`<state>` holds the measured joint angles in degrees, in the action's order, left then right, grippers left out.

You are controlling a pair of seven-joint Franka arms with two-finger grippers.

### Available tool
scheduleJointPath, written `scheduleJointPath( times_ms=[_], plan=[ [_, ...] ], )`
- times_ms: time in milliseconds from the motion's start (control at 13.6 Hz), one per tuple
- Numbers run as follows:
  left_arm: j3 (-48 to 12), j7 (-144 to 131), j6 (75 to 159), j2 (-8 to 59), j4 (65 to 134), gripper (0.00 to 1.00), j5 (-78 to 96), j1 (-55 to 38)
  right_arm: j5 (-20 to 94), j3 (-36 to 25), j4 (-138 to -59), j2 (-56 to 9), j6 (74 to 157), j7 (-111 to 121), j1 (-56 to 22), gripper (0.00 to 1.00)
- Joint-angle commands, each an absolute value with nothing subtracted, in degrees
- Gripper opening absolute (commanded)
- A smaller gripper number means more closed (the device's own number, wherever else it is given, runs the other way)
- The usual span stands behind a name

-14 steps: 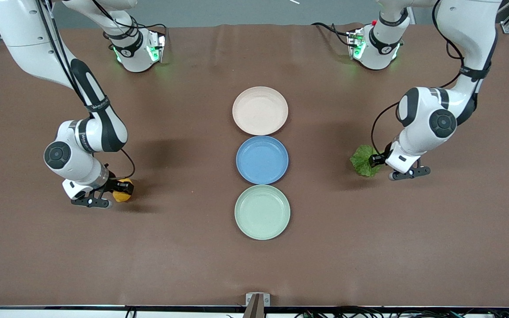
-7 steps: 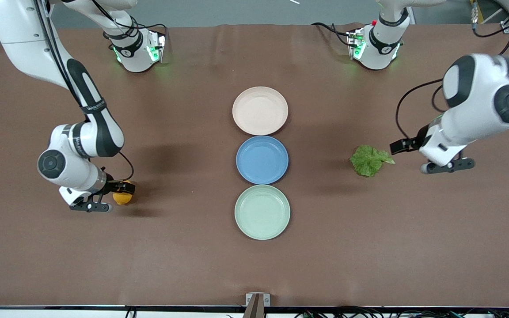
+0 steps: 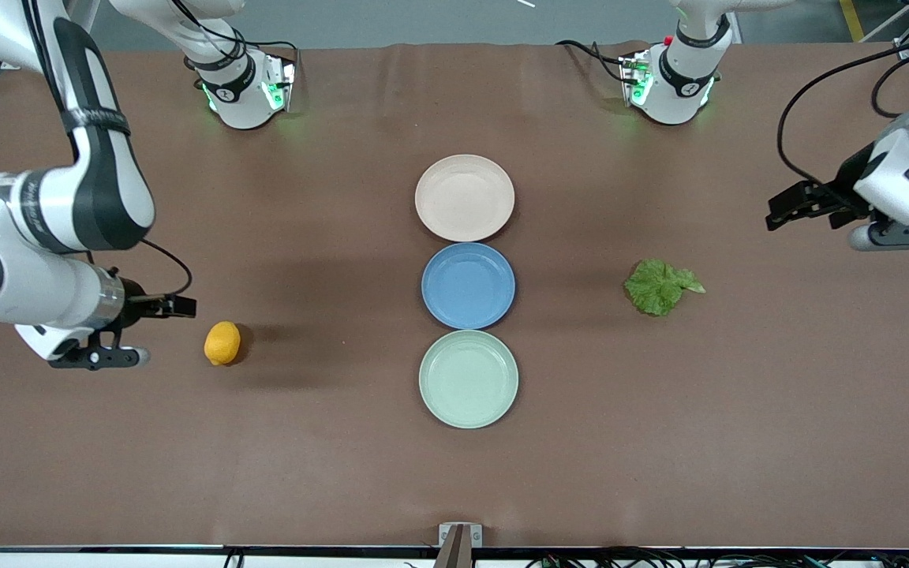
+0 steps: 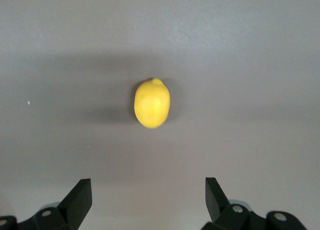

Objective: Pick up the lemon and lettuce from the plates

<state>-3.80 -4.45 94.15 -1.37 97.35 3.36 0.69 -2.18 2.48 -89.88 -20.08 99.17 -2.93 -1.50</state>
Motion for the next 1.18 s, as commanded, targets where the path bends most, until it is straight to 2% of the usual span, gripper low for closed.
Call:
scheduleJointPath(
  times_ms=[0,441,588,882,1103],
  plan=[
    [-3.96,-2.73,91.32,-2.1,94.22,1.0,2.29,1.49,-4.13,2.37,-85.54,-18.98,93.19,-1.67,-1.23,1.0],
    [-3.0,-2.72,89.65,-4.04,94.22,1.0,2.37,0.53,-4.49,2.37,-74.8,-19.25,85.17,-1.67,-0.88,1.0],
    [0.16,-2.72,89.21,-4.57,94.39,1.0,2.37,-2.79,-4.13,2.46,-74.45,-19.25,85.08,-2.2,-1.23,1.0],
    [0.44,-2.72,89.56,-4.22,92.99,1.0,2.64,-2.37,-0.63,2.64,-75.93,-18.02,84.12,0.77,0.52,1.0],
    [0.44,-2.72,89.74,-4.04,92.02,1.0,2.29,-2.29,0.79,2.2,-82.25,-11.54,84.46,4.22,1.93,1.0]
  ],
)
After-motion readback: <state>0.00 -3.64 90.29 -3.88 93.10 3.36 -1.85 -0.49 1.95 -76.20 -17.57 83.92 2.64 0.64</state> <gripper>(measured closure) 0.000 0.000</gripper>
